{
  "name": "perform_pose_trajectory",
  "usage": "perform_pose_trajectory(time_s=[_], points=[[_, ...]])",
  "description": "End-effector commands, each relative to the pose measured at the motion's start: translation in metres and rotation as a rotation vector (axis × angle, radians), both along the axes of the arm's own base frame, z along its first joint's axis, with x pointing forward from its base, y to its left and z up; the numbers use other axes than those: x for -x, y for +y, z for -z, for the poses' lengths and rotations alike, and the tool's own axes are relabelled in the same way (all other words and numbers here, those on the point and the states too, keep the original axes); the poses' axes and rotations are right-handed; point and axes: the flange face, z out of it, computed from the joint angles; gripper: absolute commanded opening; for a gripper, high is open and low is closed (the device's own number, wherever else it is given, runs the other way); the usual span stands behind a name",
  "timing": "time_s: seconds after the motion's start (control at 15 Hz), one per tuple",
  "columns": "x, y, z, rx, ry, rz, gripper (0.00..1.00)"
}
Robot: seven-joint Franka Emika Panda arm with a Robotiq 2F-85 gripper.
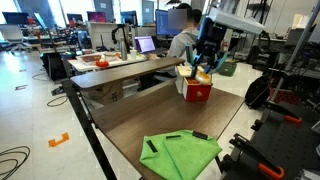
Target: Move the brown object to the left
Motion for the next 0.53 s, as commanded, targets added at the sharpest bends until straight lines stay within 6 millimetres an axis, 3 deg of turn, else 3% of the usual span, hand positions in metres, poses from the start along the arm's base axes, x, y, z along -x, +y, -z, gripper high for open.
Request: perform_pose_trajectory(time_s=[0.0, 0.47], points=[[-0.027, 0.037, 0.008, 0.009, -0.004, -0.051, 0.13], [-0.089, 0.082, 0.051, 0.032, -0.029, -0.134, 0.13]])
